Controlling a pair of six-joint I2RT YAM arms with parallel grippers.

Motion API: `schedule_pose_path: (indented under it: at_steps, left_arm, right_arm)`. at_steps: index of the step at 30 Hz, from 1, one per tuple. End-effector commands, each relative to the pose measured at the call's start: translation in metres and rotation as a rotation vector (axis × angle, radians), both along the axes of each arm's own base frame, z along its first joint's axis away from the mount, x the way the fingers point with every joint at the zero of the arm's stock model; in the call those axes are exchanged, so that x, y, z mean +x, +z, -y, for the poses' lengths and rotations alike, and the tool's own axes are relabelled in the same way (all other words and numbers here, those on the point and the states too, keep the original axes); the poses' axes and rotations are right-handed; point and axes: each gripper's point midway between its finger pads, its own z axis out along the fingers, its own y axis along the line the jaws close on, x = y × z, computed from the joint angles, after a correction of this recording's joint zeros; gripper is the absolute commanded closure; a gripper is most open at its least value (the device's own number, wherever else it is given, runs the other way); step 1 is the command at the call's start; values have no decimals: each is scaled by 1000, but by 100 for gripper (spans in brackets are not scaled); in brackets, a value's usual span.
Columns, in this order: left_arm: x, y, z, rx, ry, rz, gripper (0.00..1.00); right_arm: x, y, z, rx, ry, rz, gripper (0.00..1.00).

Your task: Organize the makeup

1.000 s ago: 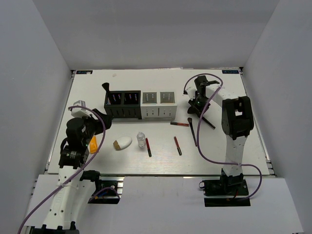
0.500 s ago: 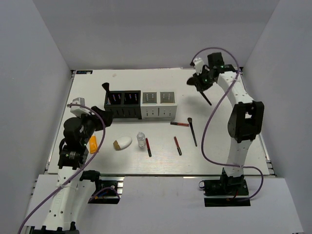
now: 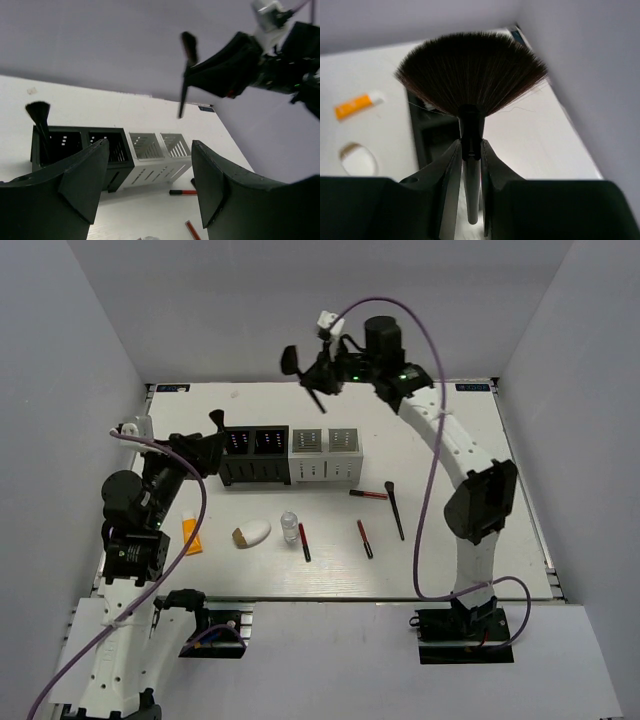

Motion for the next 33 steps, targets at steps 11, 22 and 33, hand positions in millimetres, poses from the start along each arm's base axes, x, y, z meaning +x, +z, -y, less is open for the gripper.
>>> schedule_pose_path:
  at_steps: [11,22,33]
  left_arm:
    - [-36,28,-20,40,96,57,24]
    - [-52,23,-27,33,134,31,24]
    - [-52,18,-25,12,120,-1,20]
  right_arm:
    - [-41,29,-172,469,217,10,100]
    - [-39,-35,-207,451,140,-35,100]
    - [-27,-86,-207,338,95,-16,95]
